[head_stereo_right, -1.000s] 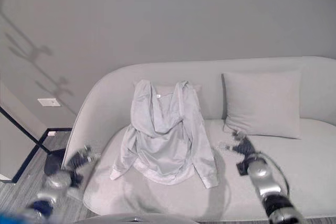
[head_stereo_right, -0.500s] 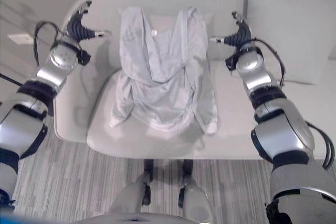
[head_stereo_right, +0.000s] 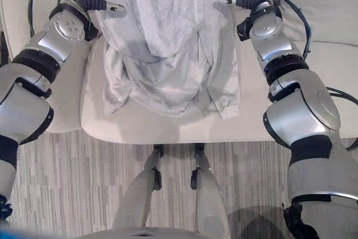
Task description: Hang the clothes on the sofa on the clothes rack.
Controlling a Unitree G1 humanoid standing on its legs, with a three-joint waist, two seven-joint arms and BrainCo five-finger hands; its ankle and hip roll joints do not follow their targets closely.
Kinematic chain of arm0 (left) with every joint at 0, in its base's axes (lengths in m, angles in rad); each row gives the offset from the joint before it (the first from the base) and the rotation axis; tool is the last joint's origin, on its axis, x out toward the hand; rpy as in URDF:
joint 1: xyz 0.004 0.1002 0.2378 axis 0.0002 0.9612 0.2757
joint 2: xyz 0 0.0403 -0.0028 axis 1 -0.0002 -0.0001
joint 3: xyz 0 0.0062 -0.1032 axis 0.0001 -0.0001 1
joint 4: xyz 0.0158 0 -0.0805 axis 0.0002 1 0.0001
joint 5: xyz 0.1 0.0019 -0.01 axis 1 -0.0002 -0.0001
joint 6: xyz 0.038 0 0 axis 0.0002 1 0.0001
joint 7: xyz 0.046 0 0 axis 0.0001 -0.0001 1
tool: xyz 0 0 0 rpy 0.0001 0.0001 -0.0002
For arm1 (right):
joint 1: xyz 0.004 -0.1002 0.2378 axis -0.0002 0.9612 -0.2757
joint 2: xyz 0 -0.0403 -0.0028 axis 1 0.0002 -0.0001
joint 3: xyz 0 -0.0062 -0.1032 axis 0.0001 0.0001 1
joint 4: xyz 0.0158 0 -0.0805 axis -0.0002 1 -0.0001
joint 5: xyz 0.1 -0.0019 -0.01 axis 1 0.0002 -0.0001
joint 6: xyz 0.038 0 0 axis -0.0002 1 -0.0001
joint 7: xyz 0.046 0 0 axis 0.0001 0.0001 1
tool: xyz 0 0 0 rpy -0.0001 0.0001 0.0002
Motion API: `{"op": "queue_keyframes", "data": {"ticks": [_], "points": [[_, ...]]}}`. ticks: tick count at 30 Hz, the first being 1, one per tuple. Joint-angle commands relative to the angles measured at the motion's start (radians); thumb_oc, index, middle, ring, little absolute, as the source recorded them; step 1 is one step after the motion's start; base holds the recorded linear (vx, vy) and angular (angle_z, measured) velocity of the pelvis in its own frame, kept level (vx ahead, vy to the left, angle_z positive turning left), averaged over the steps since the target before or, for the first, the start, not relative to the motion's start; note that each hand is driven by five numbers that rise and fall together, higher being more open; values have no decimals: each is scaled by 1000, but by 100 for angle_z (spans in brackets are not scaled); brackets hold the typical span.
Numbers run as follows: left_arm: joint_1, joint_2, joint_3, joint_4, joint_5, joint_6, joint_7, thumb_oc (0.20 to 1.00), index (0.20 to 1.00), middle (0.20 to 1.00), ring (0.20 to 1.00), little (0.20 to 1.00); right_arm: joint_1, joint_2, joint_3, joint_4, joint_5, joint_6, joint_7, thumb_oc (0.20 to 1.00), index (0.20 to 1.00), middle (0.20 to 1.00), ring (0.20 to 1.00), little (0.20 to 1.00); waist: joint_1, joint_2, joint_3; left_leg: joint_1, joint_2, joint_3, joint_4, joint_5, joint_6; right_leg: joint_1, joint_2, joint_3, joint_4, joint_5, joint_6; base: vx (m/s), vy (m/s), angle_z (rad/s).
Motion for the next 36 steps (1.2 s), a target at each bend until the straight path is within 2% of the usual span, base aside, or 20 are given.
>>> {"op": "queue_keyframes", "data": {"ticks": [1, 8, 14, 20, 25, 36], "points": [[-113, 57, -29, 54, -24, -24, 13, 1000, 1000, 1000, 1000, 1000, -91, -1, 23, 11, 65, -52, 3, 1000, 1000, 1000, 1000, 1000, 3, -69, -34, -27, -30, -20, -4, -14, -80, -1, -62, 48, -100, 74, 129, -5, -3, -11], [-103, 87, -32, 12, -63, -37, 32, 1000, 1000, 1000, 1000, 1000, -85, 1, 14, -58, 119, -77, -17, 1000, 1000, 1000, 1000, 1000, 7, -69, -47, -40, -34, -26, -4, -13, -79, -13, -60, 43, -100, 72, 127, -1, -1, -2], [-103, 154, -25, -189, -121, -78, 79, 1000, 1000, 1000, 1000, 1000, -37, -53, -28, -210, 154, -115, -53, 1000, 1000, 1000, 1000, 1000, 14, -63, -56, -12, -42, -38, -4, -24, -78, 20, -67, 30, -100, 63, 126, 15, 15, 9], [-141, 167, -35, -233, -141, -94, 100, 1000, 1000, 1000, 1000, 1000, -44, -62, -36, -233, 194, -125, -51, 1000, 1000, 1000, 1000, 1000, 21, -60, -59, 5, -43, -37, -4, -32, -79, 37, -70, 25, -100, 57, 129, 7, 6, 4], [-173, 161, -60, -197, -140, -89, 97, 1000, 1000, 1000, 1000, 1000, -79, -48, 9, -201, 191, -107, -36, 1000, 1000, 1000, 1000, 1000, 23, -63, -60, 7, -41, -36, -4, -27, -79, 39, -72, 22, -100, 61, 129, 0, 0, 0], [-246, 110, -151, 54, -37, -20, 63, 1000, 1000, 1000, 1000, 1000, -219, 40, 157, 68, -1, -3, -36, 1000, 1000, 1000, 1000, 1000, 19, -66, -54, 9, -40, -33, -4, -21, -81, 43, -70, 20, -100, 65, 129, 6, 0, 0]]}}
